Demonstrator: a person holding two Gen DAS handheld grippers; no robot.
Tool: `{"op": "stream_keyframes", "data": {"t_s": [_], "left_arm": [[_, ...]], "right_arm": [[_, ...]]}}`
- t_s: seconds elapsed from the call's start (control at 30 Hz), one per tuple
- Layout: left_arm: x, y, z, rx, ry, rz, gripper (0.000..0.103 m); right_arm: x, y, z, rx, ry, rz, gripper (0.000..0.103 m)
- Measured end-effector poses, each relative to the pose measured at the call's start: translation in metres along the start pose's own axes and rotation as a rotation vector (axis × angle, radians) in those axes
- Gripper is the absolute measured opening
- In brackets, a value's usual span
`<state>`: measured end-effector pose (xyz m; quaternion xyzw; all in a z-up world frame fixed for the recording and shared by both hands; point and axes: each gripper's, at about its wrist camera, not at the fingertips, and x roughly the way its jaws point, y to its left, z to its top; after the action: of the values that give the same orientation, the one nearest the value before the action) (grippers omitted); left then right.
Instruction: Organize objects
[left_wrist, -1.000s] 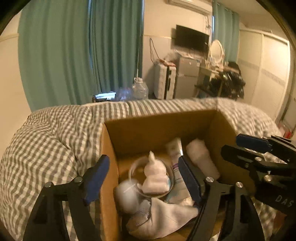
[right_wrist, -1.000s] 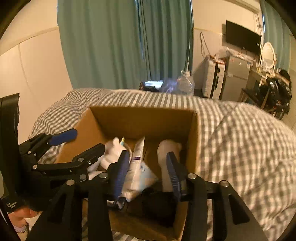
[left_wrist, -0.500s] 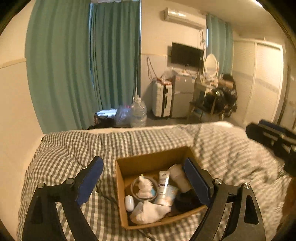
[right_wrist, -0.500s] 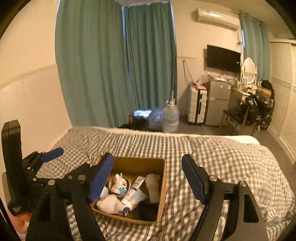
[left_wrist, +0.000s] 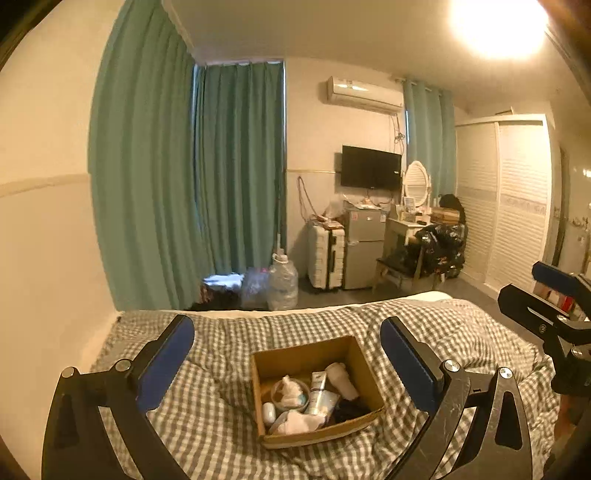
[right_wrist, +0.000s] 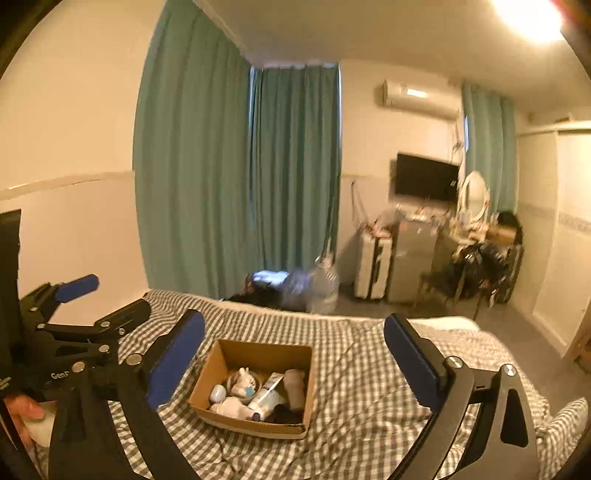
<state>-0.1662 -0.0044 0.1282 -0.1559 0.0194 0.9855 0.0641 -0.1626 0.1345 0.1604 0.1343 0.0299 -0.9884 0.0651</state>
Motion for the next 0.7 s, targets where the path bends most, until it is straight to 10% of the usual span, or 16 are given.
{"op": "stream_keyframes", "data": {"t_s": [0.3, 0.7], "left_arm": [[-0.040, -0.015, -0.061, 0.037, -0.063, 0.192, 0.103], [-0.031, -0.022, -0.144, 0.033, 0.023, 0.188, 0.103]], "right_arm": [[-0.019, -0.002, -0.065, -0.009, 0.013, -0.013, 0.101], [-0.001, -0.001, -0.147, -0.047, 0.067, -0.076, 0.101]]}}
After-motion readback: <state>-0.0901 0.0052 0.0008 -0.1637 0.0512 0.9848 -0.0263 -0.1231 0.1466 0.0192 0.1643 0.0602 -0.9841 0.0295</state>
